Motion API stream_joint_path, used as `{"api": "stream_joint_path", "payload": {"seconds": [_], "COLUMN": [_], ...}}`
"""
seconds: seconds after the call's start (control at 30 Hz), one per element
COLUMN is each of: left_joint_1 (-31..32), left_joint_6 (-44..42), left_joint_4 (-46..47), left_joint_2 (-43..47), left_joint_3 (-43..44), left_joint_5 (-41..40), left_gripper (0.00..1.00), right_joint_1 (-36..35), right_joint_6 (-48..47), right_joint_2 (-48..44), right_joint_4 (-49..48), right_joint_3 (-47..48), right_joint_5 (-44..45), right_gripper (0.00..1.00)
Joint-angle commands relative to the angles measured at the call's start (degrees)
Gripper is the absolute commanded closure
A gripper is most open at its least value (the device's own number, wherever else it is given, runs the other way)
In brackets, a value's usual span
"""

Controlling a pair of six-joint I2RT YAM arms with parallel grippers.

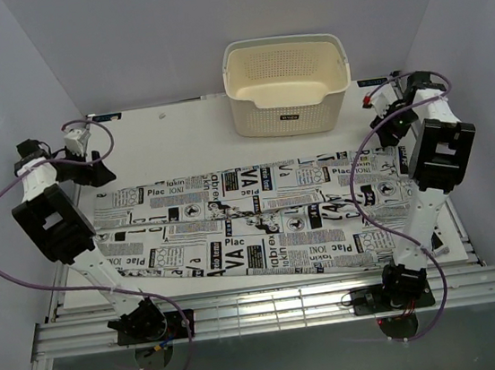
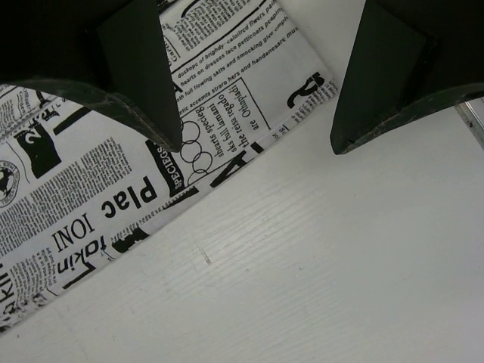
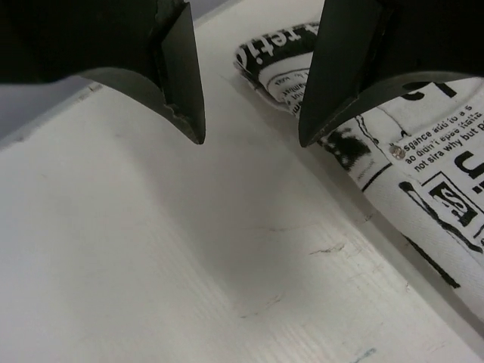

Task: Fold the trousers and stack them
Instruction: Flatten the trousers out

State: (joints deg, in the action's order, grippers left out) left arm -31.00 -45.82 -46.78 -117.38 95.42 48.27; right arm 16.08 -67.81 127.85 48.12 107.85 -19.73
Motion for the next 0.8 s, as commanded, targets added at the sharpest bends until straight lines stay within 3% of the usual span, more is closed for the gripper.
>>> {"api": "stream_joint_path", "payload": {"seconds": [0.0, 0.17, 0.27, 0.37, 0.43, 0.6, 0.77], "left_joint_1": [-0.2, -0.2, -0.2, -0.2, -0.4, -0.4, -0.4], "left_joint_6": [-8.9, -17.8, -21.3, -24.8, -24.8, -23.7, -22.4], "left_joint_4": [-5.6, -20.1, -22.2, -22.7, -21.8, -16.2, -13.9], "left_joint_2": [-1.3, -12.8, -16.5, -17.0, -17.1, -11.7, -10.5], "left_joint_3": [5.3, 20.1, 26.0, 26.0, 25.5, 18.2, 15.6], "left_joint_5": [6.6, 6.0, 5.3, 4.3, 4.3, 5.7, 6.0], "left_gripper": [0.1, 0.12, 0.13, 0.14, 0.14, 0.14, 0.12], "right_joint_1": [0.3, 0.3, 0.4, 0.5, 1.0, 2.9, 3.2], "right_joint_6": [-8.5, -11.9, -13.1, -13.6, -11.8, -11.0, -13.1], "right_joint_2": [2.0, 3.3, 3.3, 2.8, 1.8, -2.4, -6.3], "right_joint_4": [5.8, 5.9, 6.6, 7.8, 8.9, 13.5, 15.4], "right_joint_3": [1.0, -1.4, -1.9, -1.0, 2.2, 7.7, 5.3], "right_joint_5": [0.2, 2.8, 3.3, 2.6, 0.1, -6.2, -6.5], "right_gripper": [0.42, 0.48, 0.48, 0.47, 0.38, 0.29, 0.25]}}
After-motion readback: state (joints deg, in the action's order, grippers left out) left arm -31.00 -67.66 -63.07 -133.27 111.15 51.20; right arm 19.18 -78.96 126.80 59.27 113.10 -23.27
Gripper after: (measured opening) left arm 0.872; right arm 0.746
